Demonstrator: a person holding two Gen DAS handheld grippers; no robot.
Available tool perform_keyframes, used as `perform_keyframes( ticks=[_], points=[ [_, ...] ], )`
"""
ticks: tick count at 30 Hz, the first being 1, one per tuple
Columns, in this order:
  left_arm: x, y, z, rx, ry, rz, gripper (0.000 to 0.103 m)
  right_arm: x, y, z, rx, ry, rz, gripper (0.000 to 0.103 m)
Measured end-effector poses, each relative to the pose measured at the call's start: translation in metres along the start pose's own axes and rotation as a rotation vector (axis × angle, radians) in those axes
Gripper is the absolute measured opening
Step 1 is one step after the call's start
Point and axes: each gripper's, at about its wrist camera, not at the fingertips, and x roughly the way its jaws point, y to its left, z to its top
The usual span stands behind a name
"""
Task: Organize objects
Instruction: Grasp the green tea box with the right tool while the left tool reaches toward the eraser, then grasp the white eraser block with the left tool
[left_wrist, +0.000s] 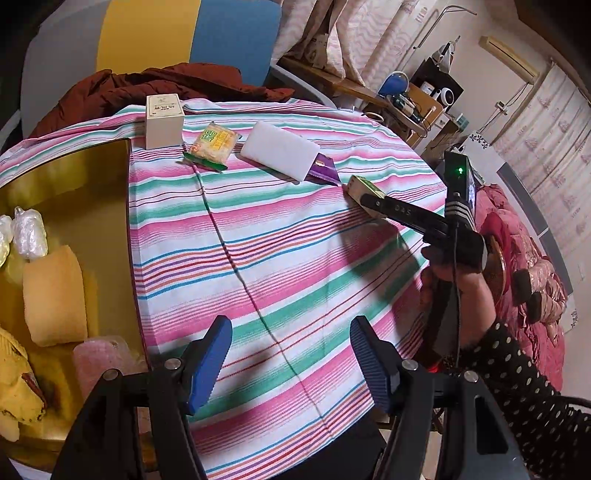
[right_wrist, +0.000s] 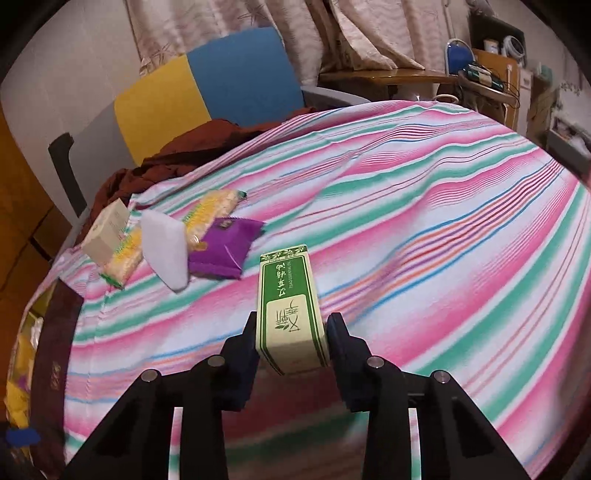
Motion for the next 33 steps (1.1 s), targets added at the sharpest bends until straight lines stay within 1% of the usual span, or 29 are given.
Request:
perform_keyframes(
  ticks=[3,5,7,9,10,11,17,19,20,21,25,27,29,31,33],
  points=[
    [0.005,0.0,0.009,-0.002,0.002,0.002,0.067,0.004,0.008,0.003,0.001,-0.031,-0.01,0.036],
    [0.009,0.0,0.019,0.001,-0.005,0.015,0.067,0.005,0.015,0.004,-0.031,-0.059,-0.043,0.035],
    [0.017,0.0,0.036,0.006,-0.011,0.021,0.067,0.006,0.018,0.004,-0.053,-0.076,-0.075,0.035],
    [0.026,0.0,0.054,-0.002,-0.015,0.029,0.067,0.004,0.016,0.002,-0.043,-0.095,-0.093,0.035],
    [0.033,0.0,0.066,-0.009,-0.018,0.028,0.067,0.004,0.015,0.002,-0.036,-0.102,-0.099,0.033],
    [0.037,0.0,0.073,-0.011,-0.018,0.031,0.067,0.003,0.012,0.002,-0.026,-0.108,-0.103,0.033],
    [0.076,-0.008,0.128,-0.024,-0.007,0.065,0.068,0.006,0.005,0.0,0.001,-0.121,-0.092,0.033],
    [0.091,-0.012,0.148,-0.042,-0.004,0.053,0.072,0.007,0.006,0.0,-0.003,-0.123,-0.088,0.033],
    [0.096,-0.013,0.154,-0.05,-0.003,0.057,0.078,0.008,0.006,-0.001,-0.005,-0.126,-0.089,0.033],
    [0.105,-0.014,0.165,-0.064,-0.004,0.071,0.079,0.008,0.006,-0.002,-0.008,-0.128,-0.089,0.034],
    [0.133,-0.019,0.196,-0.097,0.004,0.09,0.079,0.015,0.005,-0.003,-0.002,-0.108,-0.086,0.033],
    [0.142,-0.021,0.205,-0.104,0.018,0.089,0.079,0.014,0.004,-0.004,0.001,-0.117,-0.079,0.033],
    [0.15,-0.021,0.207,-0.091,0.032,0.102,0.079,0.015,0.003,-0.005,0.006,-0.119,-0.075,0.033],
    [0.153,-0.015,0.201,-0.083,0.047,0.123,0.079,0.015,0.002,-0.005,0.008,-0.123,-0.071,0.033],
    [0.153,-0.006,0.192,-0.095,0.066,0.132,0.079,0.015,0.001,-0.005,0.012,-0.125,-0.068,0.033]
  ],
)
